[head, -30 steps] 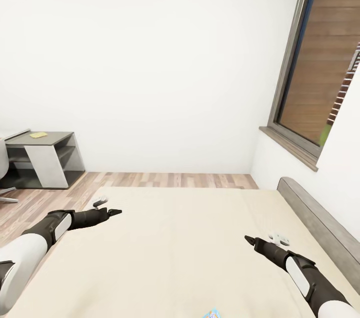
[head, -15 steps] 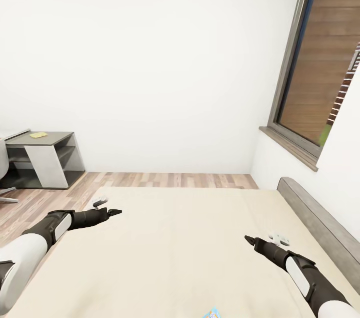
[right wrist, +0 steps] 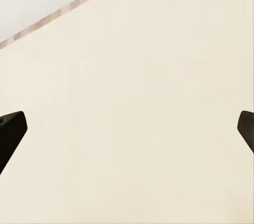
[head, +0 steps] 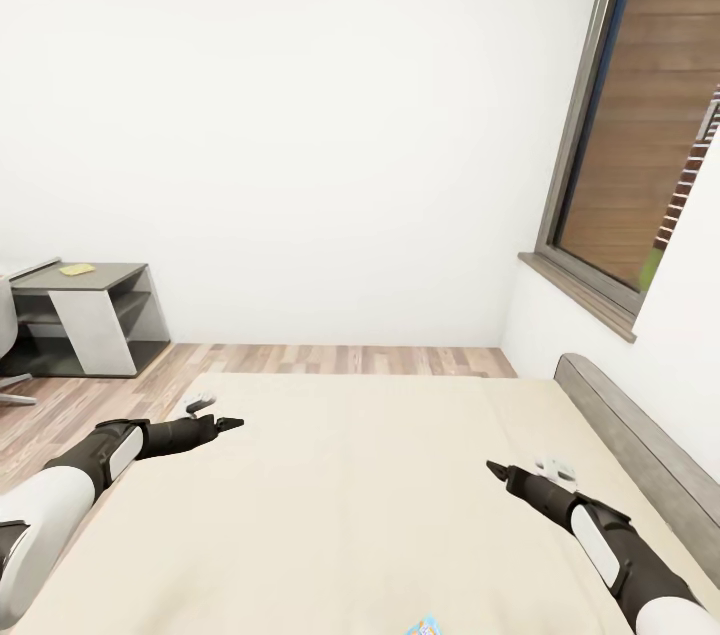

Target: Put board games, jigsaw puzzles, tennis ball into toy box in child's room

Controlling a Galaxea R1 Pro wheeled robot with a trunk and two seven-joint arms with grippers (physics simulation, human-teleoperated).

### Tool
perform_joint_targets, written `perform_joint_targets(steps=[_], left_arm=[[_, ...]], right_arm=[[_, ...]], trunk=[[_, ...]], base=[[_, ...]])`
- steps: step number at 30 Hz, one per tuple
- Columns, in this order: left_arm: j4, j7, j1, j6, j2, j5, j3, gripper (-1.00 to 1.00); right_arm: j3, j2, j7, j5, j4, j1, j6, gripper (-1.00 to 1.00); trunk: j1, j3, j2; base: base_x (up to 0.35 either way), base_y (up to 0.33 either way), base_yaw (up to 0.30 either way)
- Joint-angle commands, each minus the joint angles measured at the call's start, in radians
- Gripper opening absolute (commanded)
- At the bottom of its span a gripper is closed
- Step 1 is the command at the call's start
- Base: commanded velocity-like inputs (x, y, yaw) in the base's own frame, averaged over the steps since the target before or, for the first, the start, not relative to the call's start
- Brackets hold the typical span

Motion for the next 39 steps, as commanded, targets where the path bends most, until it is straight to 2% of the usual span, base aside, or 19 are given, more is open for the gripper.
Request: perform_joint_targets(steps=[1, 14, 18, 20, 21, 23, 24, 26, 27, 29, 33, 39], left_arm=[[0.0, -0.002, 0.0, 0.01, 0.0, 0.003, 0.005, 1.0], [0.0, -0.001, 0.0, 0.01, 0.0, 0.003, 0.005, 1.0], [0.0, 0.0, 0.0, 0.01, 0.0, 0.002, 0.005, 1.0], [0.0, 0.0, 0.0, 0.01, 0.0, 0.003, 0.005, 1.0], [0.0, 0.0, 0.0, 0.01, 0.0, 0.003, 0.005, 1.0], [0.0, 0.0, 0.0, 0.01, 0.0, 0.003, 0.005, 1.0], [0.0, 0.0, 0.0, 0.01, 0.0, 0.003, 0.005, 1.0], [0.0, 0.0, 0.0, 0.01, -0.001, 0.003, 0.005, 1.0], [0.0, 0.0, 0.0, 0.01, -0.001, 0.003, 0.005, 1.0], [0.0, 0.0, 0.0, 0.01, -0.001, 0.003, 0.005, 1.0], [0.0, 0.0, 0.0, 0.01, -0.001, 0.002, 0.005, 1.0], [0.0, 0.0, 0.0, 0.01, -0.001, 0.003, 0.005, 1.0]], right_arm=[[-0.003, 0.0, 0.017, -0.008, -0.013, 0.0, 0.01, 1.0], [-0.003, 0.001, 0.019, -0.008, -0.018, 0.0, 0.017, 1.0], [-0.003, 0.011, 0.001, -0.007, -0.017, -0.001, 0.03, 1.0], [0.0, 0.03, -0.037, -0.006, -0.019, -0.003, 0.061, 1.0], [0.001, 0.044, -0.082, -0.004, -0.02, -0.008, 0.097, 1.0], [0.002, 0.058, -0.138, -0.004, -0.02, -0.024, 0.138, 1.0], [0.003, 0.069, -0.202, -0.005, -0.017, -0.045, 0.177, 1.0], [0.004, 0.082, -0.265, -0.005, -0.014, -0.063, 0.205, 1.0], [0.005, 0.096, -0.322, -0.006, -0.012, -0.076, 0.224, 1.0], [0.007, 0.121, -0.391, -0.006, -0.01, -0.091, 0.24, 1.0], [0.027, 0.157, -0.462, -0.004, -0.007, -0.102, 0.251, 1.0], [0.068, 0.169, -0.484, -0.004, -0.005, -0.105, 0.251, 1.0]], trunk=[[0.001, -0.001, -0.001], [0.001, -0.001, -0.001], [0.001, -0.001, -0.001], [0.001, -0.001, -0.001], [0.001, -0.001, -0.001], [0.001, -0.001, -0.001], [0.001, -0.001, -0.001], [0.001, -0.001, -0.001], [0.001, -0.001, -0.001], [0.001, -0.001, -0.001], [0.001, -0.001, -0.001], [0.001, -0.001, -0.001]], base=[[0.0, 0.0, 0.0], [0.0, 0.0, 0.0], [0.0, 0.0, 0.0], [0.0, 0.0, 0.0], [0.0, 0.0, 0.0], [0.0, 0.0, 0.0], [0.0, 0.0, 0.0], [0.0, 0.0, 0.0], [0.0, 0.0, 0.0], [0.0, 0.0, 0.0], [0.0, 0.0, 0.0], [0.0, 0.0, 0.0]])
